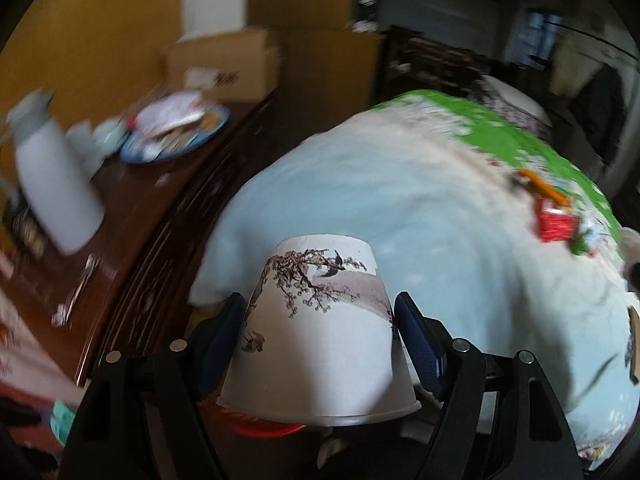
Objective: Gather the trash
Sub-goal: 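Carry cup and tissue to red basket and open both tools, then move both open tools back over the bed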
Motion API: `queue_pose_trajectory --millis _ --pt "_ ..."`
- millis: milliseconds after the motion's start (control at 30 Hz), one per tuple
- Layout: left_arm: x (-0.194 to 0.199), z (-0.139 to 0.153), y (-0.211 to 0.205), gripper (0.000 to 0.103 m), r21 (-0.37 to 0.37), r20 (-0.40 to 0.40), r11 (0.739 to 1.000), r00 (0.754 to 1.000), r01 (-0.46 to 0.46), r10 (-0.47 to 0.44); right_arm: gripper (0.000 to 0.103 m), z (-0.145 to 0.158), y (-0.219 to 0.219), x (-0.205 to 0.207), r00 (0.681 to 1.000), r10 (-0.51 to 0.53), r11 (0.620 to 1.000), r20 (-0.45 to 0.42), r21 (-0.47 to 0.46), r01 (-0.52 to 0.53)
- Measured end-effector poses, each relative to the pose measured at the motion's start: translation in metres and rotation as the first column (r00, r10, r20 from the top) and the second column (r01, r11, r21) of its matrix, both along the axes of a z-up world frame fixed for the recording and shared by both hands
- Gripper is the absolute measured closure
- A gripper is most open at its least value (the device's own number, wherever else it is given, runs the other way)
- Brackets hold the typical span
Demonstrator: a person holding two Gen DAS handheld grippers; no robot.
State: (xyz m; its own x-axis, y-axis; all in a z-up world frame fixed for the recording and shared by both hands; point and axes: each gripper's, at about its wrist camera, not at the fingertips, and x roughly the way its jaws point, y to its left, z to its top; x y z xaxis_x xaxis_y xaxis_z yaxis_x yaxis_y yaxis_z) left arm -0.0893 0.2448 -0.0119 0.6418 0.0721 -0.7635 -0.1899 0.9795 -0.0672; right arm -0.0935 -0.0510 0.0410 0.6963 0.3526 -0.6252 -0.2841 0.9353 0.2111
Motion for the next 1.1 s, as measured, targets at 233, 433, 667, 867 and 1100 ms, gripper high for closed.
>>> queue_pose_trajectory --millis 233,433,667,867,1100 --pt "0.002 -0.043 0.069 0.011 -0.120 -0.082 0.989 0.993 -0.092 0.082 0.078 -0.009 0.074 0.008 0.988 0.146 0.988 -0.056 -0.038 -0.149" --pt "-0.005 -0.055 0.119 0.009 -0.150 -0.079 0.972 0.982 -0.181 0.170 0.078 -0.026 0.153 0.017 0.940 0.321 0.944 -0.116 -0.042 -0.327" --pt "-0.022 -0.067 0.172 0.008 -0.154 -0.098 0.940 0.951 -0.306 0.294 0.074 -0.062 0.250 0.027 0.842 0.503 0.852 -0.195 -0.051 -0.521" --pt "-0.024 -0.068 0.186 0.008 -0.125 -0.105 0.943 0.949 -0.310 0.298 0.049 -0.072 0.269 0.045 0.811 0.536 0.838 -0.235 0.029 -0.546" --pt "-0.014 -0.059 0.171 0.008 -0.116 -0.087 0.953 0.958 -0.281 0.272 0.048 -0.050 0.231 0.054 0.861 0.477 0.877 -0.179 0.033 -0.479"
